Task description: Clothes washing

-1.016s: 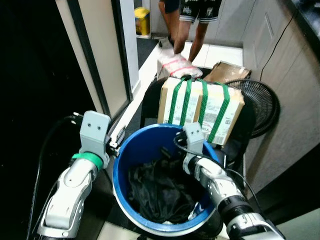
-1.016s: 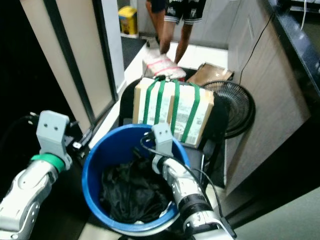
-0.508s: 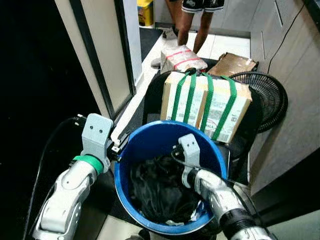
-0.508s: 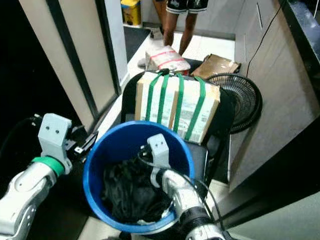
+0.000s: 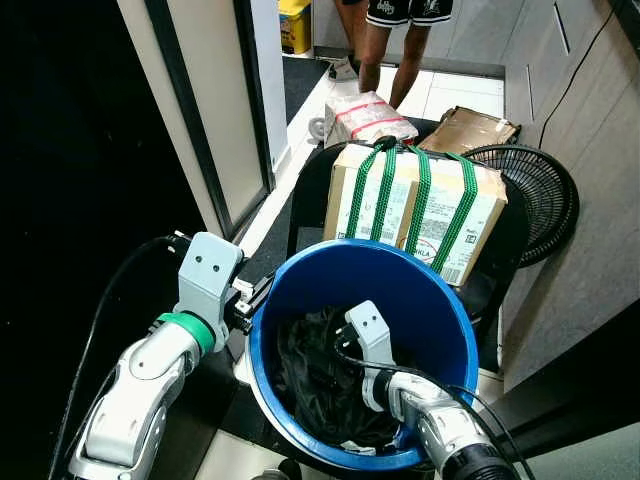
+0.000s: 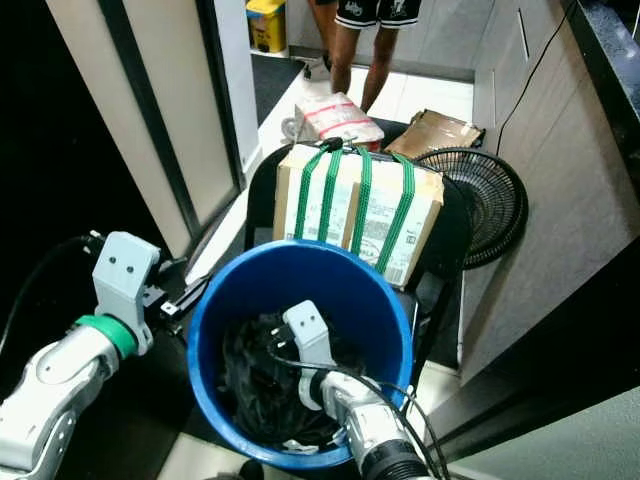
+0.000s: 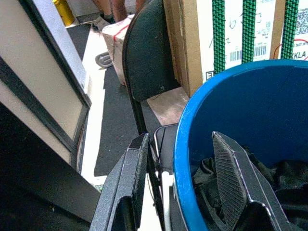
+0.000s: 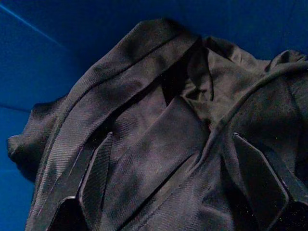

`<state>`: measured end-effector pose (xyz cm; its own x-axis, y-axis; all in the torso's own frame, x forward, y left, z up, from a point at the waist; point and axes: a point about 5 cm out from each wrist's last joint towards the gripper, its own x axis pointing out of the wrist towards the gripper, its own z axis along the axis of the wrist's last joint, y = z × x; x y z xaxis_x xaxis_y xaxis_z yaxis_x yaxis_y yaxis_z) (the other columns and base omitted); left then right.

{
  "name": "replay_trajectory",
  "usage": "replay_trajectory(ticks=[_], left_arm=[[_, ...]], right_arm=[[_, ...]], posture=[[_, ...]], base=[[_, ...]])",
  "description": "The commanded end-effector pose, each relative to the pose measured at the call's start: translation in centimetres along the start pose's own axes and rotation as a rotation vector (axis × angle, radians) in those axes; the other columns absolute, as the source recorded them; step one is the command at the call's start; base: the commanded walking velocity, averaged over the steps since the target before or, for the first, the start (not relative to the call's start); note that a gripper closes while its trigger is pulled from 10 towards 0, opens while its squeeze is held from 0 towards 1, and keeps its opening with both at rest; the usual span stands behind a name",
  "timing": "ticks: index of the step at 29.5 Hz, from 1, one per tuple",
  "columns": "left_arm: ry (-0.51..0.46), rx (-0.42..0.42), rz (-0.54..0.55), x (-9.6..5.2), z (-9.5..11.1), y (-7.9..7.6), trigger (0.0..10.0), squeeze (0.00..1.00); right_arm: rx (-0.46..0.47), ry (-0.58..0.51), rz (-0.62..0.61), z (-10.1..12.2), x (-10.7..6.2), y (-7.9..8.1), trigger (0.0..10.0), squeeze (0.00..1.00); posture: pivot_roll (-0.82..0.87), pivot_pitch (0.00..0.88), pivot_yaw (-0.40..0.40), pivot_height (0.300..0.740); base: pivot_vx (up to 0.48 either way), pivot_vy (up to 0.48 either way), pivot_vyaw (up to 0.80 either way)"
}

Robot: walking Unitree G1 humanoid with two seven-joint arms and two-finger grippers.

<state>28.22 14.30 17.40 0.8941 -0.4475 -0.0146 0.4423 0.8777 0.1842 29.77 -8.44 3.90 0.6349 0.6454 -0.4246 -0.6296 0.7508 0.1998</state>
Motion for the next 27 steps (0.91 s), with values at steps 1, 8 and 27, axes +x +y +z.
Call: replay_trajectory(ticks=[1,8,27], left_arm=[[0.013,-0.001,-0.028,0.06,-0.09,-0.34,10.0,0.00],[0.012,0.008,-0.046,0.31,-0.02,-0.59,10.0,0.00],[0.024,0.041,-0.077,0.62,-0.12,-1.26,10.0,0.00]], right_arm=[[0.014,0.037,0.008,-0.93,-0.09,0.38,10.0,0.55],[0.010,0.042,0.031,-0.95,-0.18,0.63,7.1,0.00],[0.008,0.064,0.037,-1.60,-0.60,0.78,0.0,0.00]], posture=[[0.06,0.105,0.141,0.740],[0.06,0.107,0.142,0.740],[0.05,0.124,0.160,0.740]], base=[[0.000,0.000,0.00],[0.000,0.000,0.00],[0.000,0.000,0.00]])
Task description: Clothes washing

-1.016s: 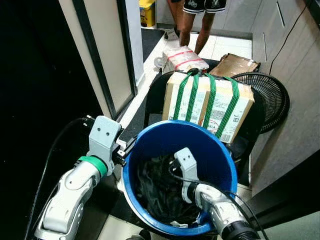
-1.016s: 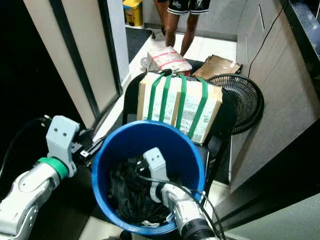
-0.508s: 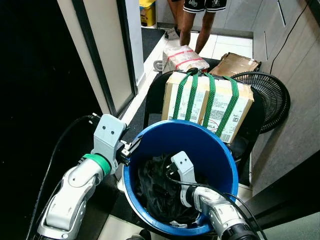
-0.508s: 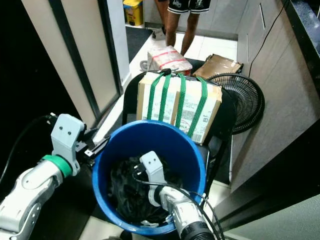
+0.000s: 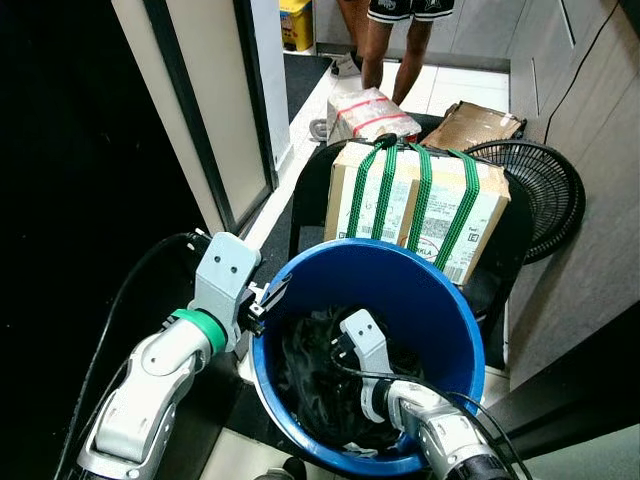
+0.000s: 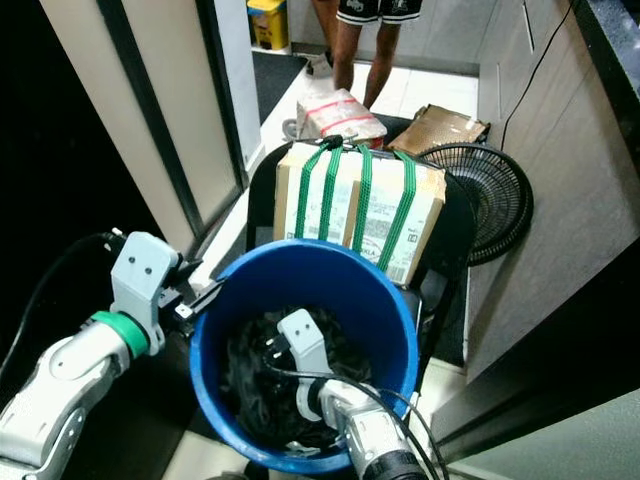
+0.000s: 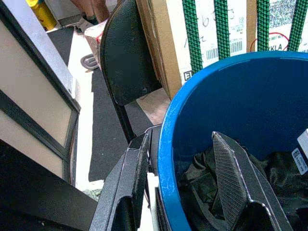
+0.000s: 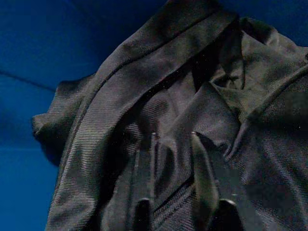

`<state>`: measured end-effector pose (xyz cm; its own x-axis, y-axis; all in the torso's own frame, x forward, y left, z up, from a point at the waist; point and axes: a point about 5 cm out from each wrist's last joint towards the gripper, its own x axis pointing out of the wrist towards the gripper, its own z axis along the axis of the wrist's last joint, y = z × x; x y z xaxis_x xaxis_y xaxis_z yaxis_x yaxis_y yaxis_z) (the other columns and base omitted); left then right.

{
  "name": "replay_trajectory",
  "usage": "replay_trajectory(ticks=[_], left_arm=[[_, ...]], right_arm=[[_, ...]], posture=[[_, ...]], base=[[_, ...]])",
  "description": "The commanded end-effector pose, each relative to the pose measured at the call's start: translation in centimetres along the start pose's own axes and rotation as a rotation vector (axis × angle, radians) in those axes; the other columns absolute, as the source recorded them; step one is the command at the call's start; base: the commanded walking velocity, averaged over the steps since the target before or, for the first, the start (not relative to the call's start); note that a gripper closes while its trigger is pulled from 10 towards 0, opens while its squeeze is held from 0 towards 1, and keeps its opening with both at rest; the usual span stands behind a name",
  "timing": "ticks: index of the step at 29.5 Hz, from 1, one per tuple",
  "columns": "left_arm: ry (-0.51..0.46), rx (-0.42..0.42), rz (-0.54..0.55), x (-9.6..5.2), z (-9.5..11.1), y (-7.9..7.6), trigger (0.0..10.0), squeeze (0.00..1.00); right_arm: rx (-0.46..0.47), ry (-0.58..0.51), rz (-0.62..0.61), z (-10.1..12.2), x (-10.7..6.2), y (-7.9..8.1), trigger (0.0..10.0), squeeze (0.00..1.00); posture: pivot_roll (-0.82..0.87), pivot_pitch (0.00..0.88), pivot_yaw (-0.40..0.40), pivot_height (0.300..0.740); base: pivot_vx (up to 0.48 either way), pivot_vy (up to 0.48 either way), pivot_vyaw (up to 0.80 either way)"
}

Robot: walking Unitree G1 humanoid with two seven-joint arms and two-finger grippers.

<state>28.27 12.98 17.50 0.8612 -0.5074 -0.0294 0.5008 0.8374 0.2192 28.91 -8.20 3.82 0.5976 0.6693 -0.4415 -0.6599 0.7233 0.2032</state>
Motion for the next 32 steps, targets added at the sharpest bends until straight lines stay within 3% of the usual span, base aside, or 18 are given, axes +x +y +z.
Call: replay_trajectory(ticks=[1,12,18,23,24,25,27,28,30,31,32], left_arm=[[0.021,0.003,-0.007,0.1,-0.4,-0.2,10.0,0.00],[0.000,-0.001,-0.007,0.5,-0.1,-0.2,10.0,0.00],[-0.043,-0.016,-0.009,0.9,0.5,-0.3,10.0,0.00],[-0.046,-0.016,-0.008,1.0,0.6,-0.3,10.0,0.00],[-0.049,-0.016,-0.006,1.1,0.6,-0.2,10.0,0.00],[-0.049,-0.016,-0.006,1.1,0.6,-0.2,10.0,0.00],[-0.056,-0.015,0.000,1.2,0.8,-0.1,10.0,0.00],[-0.056,-0.015,0.000,1.2,0.8,-0.1,10.0,0.00],[-0.063,-0.018,0.009,1.2,0.9,0.0,10.0,0.00],[-0.063,-0.018,0.009,1.2,0.9,0.0,10.0,0.00],[-0.067,-0.021,0.014,1.2,0.9,0.1,10.0,0.00]], right_arm=[[0.025,0.031,-0.004,-1.1,-0.3,0.0,0.0,0.00],[0.028,-0.010,-0.003,-0.3,-0.7,-0.2,0.0,0.00],[0.054,-0.156,0.055,2.4,-2.4,-0.1,0.0,0.00],[0.057,-0.185,0.062,3.1,-2.6,-0.2,0.0,0.00],[0.062,-0.249,0.068,4.5,-3.0,-0.3,0.0,0.00],[0.062,-0.249,0.068,4.5,-3.0,-0.3,0.0,0.00],[0.087,-0.430,0.069,8.4,-4.1,-0.9,0.0,0.00],[0.087,-0.430,0.069,8.4,-4.1,-0.9,0.0,0.00],[0.134,-0.643,0.080,12.6,-5.6,-1.4,0.0,0.00],[0.134,-0.643,0.080,12.6,-5.6,-1.4,0.0,0.00],[0.155,-0.717,0.087,14.0,-6.3,-1.5,0.0,0.00]], posture=[[0.05,0.124,0.160,0.740],[0.03,0.105,0.160,0.740],[0.02,0.095,0.166,0.740],[0.02,0.095,0.166,0.740],[0.02,0.095,0.166,0.740],[0.02,0.095,0.166,0.740],[0.02,0.089,0.165,0.740],[0.02,0.089,0.165,0.740],[0.02,0.084,0.161,0.740],[0.02,0.084,0.161,0.740],[0.02,0.082,0.160,0.740]], base=[[0.000,0.000,0.00],[0.000,0.000,0.00],[0.000,0.000,0.00],[0.000,0.000,0.00],[0.000,0.000,0.00],[0.000,0.000,0.00],[0.000,0.000,0.00],[0.000,0.000,0.00],[0.000,0.000,0.00],[0.000,0.000,0.00],[0.000,0.000,0.00]])
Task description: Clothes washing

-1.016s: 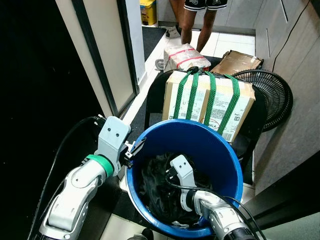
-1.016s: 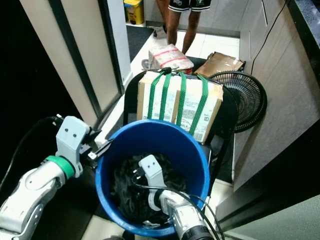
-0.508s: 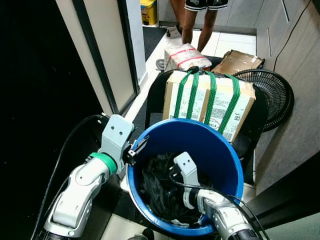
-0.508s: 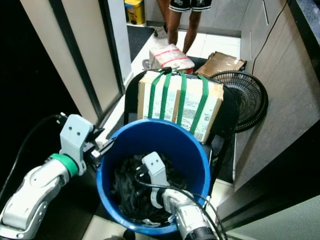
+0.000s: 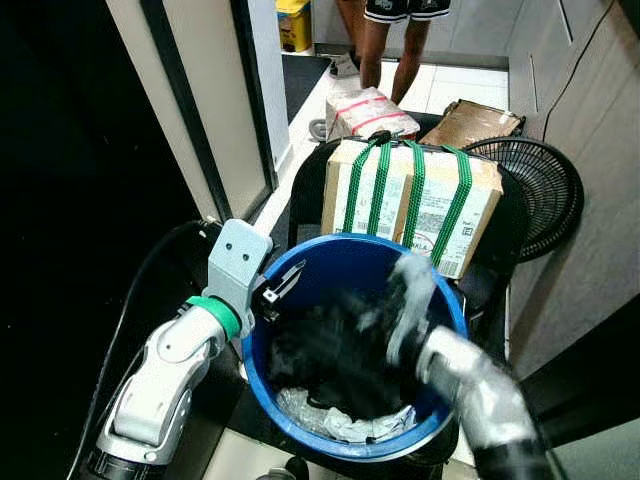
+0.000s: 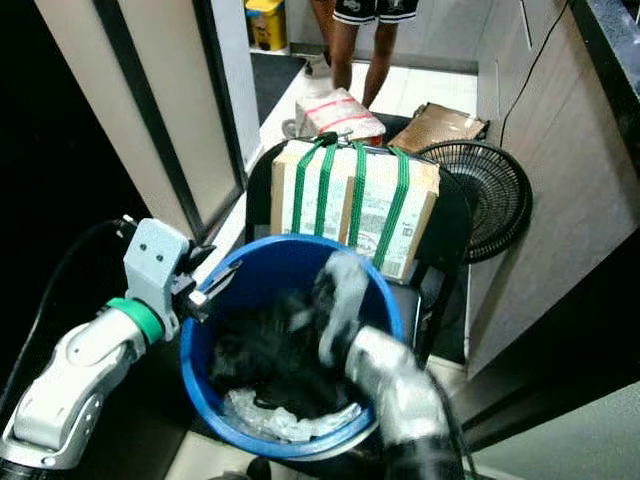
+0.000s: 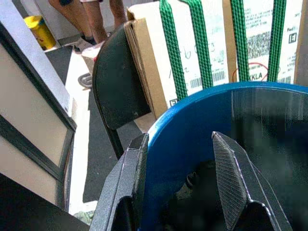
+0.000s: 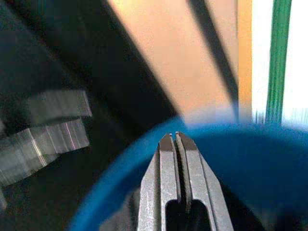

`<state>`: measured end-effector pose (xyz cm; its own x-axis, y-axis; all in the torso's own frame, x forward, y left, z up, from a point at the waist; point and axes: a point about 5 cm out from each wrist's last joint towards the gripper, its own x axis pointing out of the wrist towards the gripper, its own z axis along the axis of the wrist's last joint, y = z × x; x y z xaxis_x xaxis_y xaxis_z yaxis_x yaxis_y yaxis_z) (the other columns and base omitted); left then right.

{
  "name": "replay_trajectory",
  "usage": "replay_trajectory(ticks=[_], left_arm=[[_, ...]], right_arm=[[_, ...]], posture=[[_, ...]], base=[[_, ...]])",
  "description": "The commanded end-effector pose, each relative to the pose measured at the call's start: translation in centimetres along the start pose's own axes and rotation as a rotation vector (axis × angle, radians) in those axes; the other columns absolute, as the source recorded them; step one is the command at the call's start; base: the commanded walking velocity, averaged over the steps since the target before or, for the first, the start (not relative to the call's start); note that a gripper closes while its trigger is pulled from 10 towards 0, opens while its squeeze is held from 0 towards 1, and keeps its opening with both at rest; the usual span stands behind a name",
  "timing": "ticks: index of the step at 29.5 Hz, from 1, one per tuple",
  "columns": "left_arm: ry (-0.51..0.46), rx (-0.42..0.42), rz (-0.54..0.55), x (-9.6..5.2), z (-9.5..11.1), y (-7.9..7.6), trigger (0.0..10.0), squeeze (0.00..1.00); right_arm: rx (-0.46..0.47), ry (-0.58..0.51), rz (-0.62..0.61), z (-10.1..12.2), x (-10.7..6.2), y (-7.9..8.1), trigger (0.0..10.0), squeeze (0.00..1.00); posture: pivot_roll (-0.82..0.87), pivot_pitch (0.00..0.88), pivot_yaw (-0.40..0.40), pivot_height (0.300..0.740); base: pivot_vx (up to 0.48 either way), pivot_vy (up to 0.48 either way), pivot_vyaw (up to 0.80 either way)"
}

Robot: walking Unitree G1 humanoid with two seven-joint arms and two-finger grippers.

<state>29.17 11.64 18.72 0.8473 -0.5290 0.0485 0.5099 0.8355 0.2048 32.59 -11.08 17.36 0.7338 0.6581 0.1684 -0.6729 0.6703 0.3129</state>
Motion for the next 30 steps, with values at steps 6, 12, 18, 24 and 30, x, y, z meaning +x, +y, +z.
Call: replay_trajectory(ticks=[6,12,18,24,30], left_arm=[[-0.018,-0.039,0.053,-0.2,-0.1,1.0,10.0,0.00],[-0.069,-0.075,0.110,0.0,0.6,1.9,10.0,0.00],[-0.121,-0.107,0.229,0.2,1.3,3.5,10.0,0.00],[-0.129,-0.107,0.234,0.4,1.4,3.6,10.0,0.00],[-0.121,-0.098,0.198,0.7,1.2,3.3,10.0,0.00]], right_arm=[[0.104,-0.387,0.005,7.5,0.5,0.6,0.0,0.00],[0.135,-0.685,-0.061,13.7,-0.5,0.0,0.0,0.00],[0.072,-0.962,-0.313,19.5,-3.3,-2.2,0.0,0.00],[0.003,-0.926,-0.352,20.0,-3.7,-2.3,0.0,0.00],[0.005,-0.786,-0.384,16.8,-3.0,-2.7,0.0,0.00]], posture=[[0.02,0.073,0.155,0.740],[0.02,0.058,0.145,0.740],[0.01,0.045,0.139,0.740],[0.00,0.026,0.142,0.740],[-0.01,0.018,0.157,0.740]], base=[[0.000,0.000,0.00],[0.000,0.000,0.00],[0.000,0.000,0.00],[0.000,0.000,0.00],[0.000,0.000,0.00]])
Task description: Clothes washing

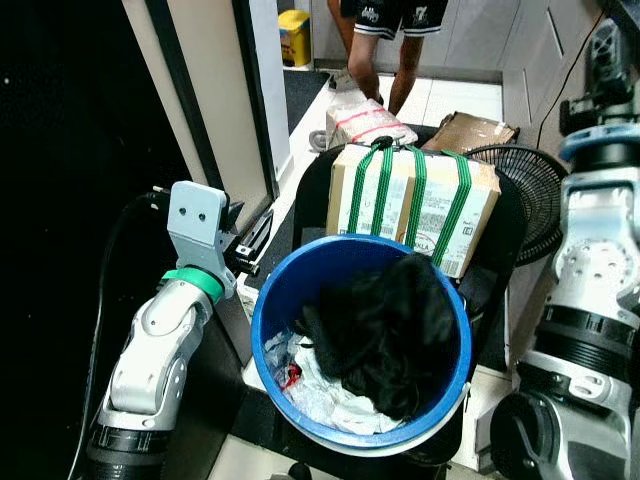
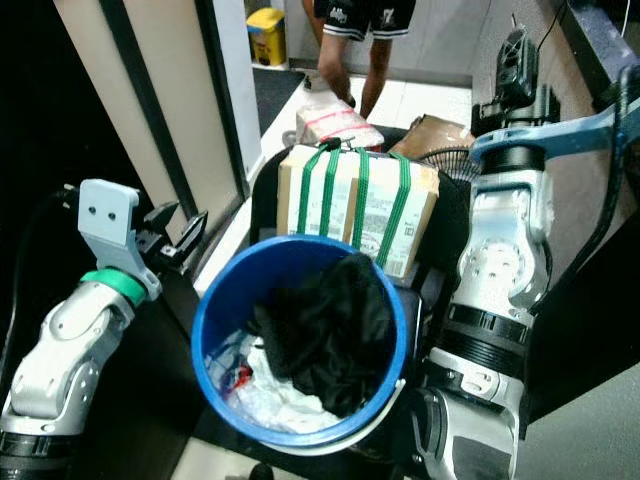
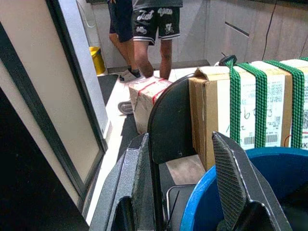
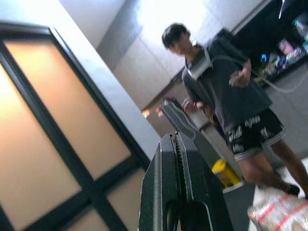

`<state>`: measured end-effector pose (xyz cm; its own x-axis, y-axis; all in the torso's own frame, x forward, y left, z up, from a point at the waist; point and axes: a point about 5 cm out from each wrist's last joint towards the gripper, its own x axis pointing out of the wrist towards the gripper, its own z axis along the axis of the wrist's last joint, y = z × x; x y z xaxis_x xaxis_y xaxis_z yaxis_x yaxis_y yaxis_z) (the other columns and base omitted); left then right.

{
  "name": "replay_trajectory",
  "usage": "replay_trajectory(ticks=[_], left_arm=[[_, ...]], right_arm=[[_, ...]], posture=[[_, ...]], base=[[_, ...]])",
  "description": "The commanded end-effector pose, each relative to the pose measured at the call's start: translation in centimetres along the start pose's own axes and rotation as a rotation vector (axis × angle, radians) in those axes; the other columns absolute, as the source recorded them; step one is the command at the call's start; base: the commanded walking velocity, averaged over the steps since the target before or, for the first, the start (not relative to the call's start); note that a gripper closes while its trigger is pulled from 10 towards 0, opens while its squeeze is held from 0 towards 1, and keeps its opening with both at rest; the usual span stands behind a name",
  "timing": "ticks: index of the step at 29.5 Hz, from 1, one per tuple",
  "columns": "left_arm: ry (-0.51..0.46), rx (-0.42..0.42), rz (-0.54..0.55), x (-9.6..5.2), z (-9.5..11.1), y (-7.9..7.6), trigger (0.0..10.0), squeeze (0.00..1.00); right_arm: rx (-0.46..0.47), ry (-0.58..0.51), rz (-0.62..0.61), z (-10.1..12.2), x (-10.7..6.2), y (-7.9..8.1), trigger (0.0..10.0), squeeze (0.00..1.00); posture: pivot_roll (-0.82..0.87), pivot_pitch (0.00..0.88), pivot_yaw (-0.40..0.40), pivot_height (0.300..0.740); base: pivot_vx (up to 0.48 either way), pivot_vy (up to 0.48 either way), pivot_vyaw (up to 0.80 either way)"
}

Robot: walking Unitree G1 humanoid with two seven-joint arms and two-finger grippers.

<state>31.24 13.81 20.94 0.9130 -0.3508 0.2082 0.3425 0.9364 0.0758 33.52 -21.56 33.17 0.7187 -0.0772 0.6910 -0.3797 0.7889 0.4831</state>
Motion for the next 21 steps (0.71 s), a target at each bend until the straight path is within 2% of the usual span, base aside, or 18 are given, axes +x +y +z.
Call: replay_trajectory(ticks=[1,2,3,4,5,6,7,8,9,10,13,14,15,16,17,18,19,21], left_arm=[[0.026,0.021,-0.061,0.0,-0.6,-0.6,10.0,0.00],[0.026,0.021,-0.061,0.0,-0.6,-0.6,10.0,0.00],[0.032,0.028,-0.077,0.0,-0.8,-0.8,10.0,0.00],[0.044,0.048,-0.100,0.1,-1.1,-1.1,10.0,0.00],[0.044,0.048,-0.100,0.1,-1.1,-1.1,10.0,0.00],[0.062,0.071,-0.121,0.0,-1.4,-1.3,10.0,0.00],[0.062,0.071,-0.121,0.0,-1.4,-1.3,10.0,0.00],[0.074,0.088,-0.129,0.0,-1.6,-1.4,10.0,0.00],[0.074,0.088,-0.129,0.0,-1.6,-1.4,10.0,0.00],[0.088,0.103,-0.125,0.0,-1.9,-1.4,10.0,0.00],[0.098,0.116,-0.120,0.0,-2.0,-1.3,10.0,0.00],[0.111,0.127,-0.123,0.1,-2.2,-1.2,10.0,0.00],[0.125,0.134,-0.131,0.1,-2.4,-1.2,10.0,0.00],[0.125,0.134,-0.131,0.1,-2.4,-1.2,10.0,0.00],[0.139,0.141,-0.148,0.1,-2.6,-1.3,10.0,0.00],[0.139,0.141,-0.148,0.1,-2.6,-1.3,10.0,0.00],[0.158,0.147,-0.160,0.1,-2.8,-1.5,10.0,0.00],[0.158,0.147,-0.160,0.1,-2.8,-1.5,10.0,0.00]], right_arm=[[-0.072,0.210,-0.003,-3.6,-2.7,-0.6,3.3,0.00],[-0.072,0.210,-0.003,-3.6,-2.7,-0.6,3.3,0.00],[-0.096,0.262,0.009,-4.3,-3.3,-0.7,3.3,0.00],[-0.183,0.365,0.037,-5.6,-4.1,-1.0,10.0,0.19],[-0.183,0.365,0.037,-5.6,-4.1,-1.0,10.0,0.19],[-0.262,0.483,0.070,-7.2,-5.3,-1.6,10.0,1.00],[-0.262,0.483,0.070,-7.2,-5.3,-1.6,10.0,1.00],[-0.303,0.574,0.071,-8.5,-6.6,-2.3,10.0,1.00],[-0.303,0.574,0.071,-8.5,-6.6,-2.3,10.0,1.00],[-0.352,0.642,0.065,-9.5,-7.8,-3.2,10.0,1.00],[-0.376,0.689,0.055,-10.2,-8.7,-3.8,10.0,1.00],[-0.389,0.770,0.058,-11.1,-9.7,-4.2,10.0,1.00],[-0.386,0.856,0.070,-11.9,-10.7,-4.3,10.0,1.00],[-0.386,0.856,0.070,-11.9,-10.7,-4.3,10.0,1.00],[-0.373,0.972,0.095,-12.8,-12.2,-4.2,10.0,1.00],[-0.373,0.972,0.095,-12.8,-12.2,-4.2,10.0,1.00],[-0.355,1.076,0.112,-13.6,-13.8,-4.0,10.0,1.00],[-0.355,1.076,0.112,-13.6,-13.8,-4.0,10.0,1.00]], posture=[[-0.01,0.015,0.158,0.740],[-0.01,0.015,0.158,0.740],[-0.01,0.015,0.158,0.740],[-0.02,0.008,0.151,0.740],[-0.02,0.008,0.151,0.740],[-0.02,0.002,0.150,0.740],[-0.02,0.002,0.150,0.740],[-0.02,0.000,0.150,0.740],[-0.02,0.000,0.150,0.740],[-0.02,0.000,0.153,0.740],[-0.02,0.000,0.153,0.740],[-0.03,0.000,0.161,0.740],[-0.03,0.000,0.163,0.740],[-0.03,0.000,0.163,0.740],[-0.03,0.002,0.166,0.740],[-0.03,0.002,0.166,0.740],[-0.04,0.009,0.168,0.740],[-0.04,0.009,0.168,0.740]], base=[[0.000,0.000,0.00],[0.000,0.000,0.00],[0.000,0.000,0.00],[0.000,0.000,0.00],[0.000,0.000,0.00],[0.000,0.000,0.00],[0.000,0.000,0.00],[0.000,0.000,0.00],[0.000,0.000,0.00],[0.000,0.000,0.00],[0.000,0.000,0.00],[0.000,0.000,0.00],[0.000,0.000,0.00],[0.000,0.000,0.00],[0.000,0.000,0.00],[0.000,0.000,0.00],[0.000,0.000,0.00],[0.000,0.000,0.00]])
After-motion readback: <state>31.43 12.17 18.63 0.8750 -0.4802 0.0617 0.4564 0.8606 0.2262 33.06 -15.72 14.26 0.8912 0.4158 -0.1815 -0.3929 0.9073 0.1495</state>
